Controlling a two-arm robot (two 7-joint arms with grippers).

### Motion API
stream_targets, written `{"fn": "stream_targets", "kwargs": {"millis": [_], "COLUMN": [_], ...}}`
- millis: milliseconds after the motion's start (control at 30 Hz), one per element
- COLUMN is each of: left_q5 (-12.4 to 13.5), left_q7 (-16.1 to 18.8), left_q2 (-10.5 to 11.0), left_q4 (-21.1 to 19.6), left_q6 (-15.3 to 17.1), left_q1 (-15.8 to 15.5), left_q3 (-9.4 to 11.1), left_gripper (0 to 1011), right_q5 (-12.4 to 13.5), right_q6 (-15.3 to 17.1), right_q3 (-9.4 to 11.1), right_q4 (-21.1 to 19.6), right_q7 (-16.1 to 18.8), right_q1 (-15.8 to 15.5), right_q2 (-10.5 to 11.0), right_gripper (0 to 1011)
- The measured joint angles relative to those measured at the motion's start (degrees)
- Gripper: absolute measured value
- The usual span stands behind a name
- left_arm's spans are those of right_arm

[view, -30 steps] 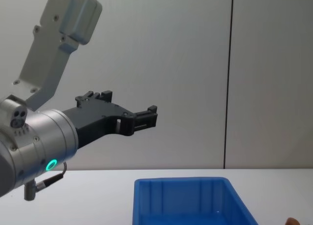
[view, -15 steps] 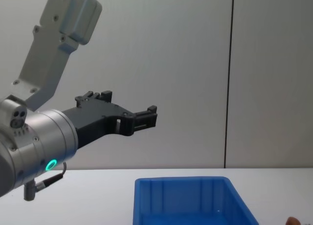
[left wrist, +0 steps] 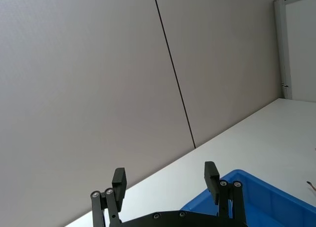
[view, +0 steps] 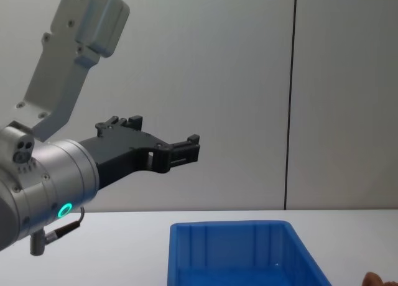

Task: Pick up the two dolls from the table and place them into the box.

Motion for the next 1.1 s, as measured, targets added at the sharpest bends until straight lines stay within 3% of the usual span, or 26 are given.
{"fn": "stream_targets", "kwargs": {"millis": [333, 567, 800, 1100], "left_q5": [0.0, 0.0, 0.0, 0.0], "left_q7": [0.0, 0.0, 0.0, 0.0], "left_q2": [0.0, 0.0, 0.0, 0.0], "left_q4": [0.0, 0.0, 0.0, 0.0], "left_q6": [0.0, 0.0, 0.0, 0.0], "left_q1": [0.0, 0.0, 0.0, 0.0], "left_q3": [0.0, 0.0, 0.0, 0.0], "left_gripper": [1001, 1001, 1001, 1001], "right_q5": [-2.1, -2.7, -2.6, -1.9], "right_q6": [-5.3, -8.2, -9.4, -8.6], "right_q3": [0.4, 0.5, 0.4, -0.2], "right_q4": [-2.3, -4.3, -6.4, -8.5], "right_q7": [-0.5, 1.5, 5.4, 11.5], "right_q1": [0.0, 0.0, 0.0, -0.1], "right_q2": [0.1, 0.2, 0.3, 0.3], "right_gripper": [371, 371, 371, 371]}}
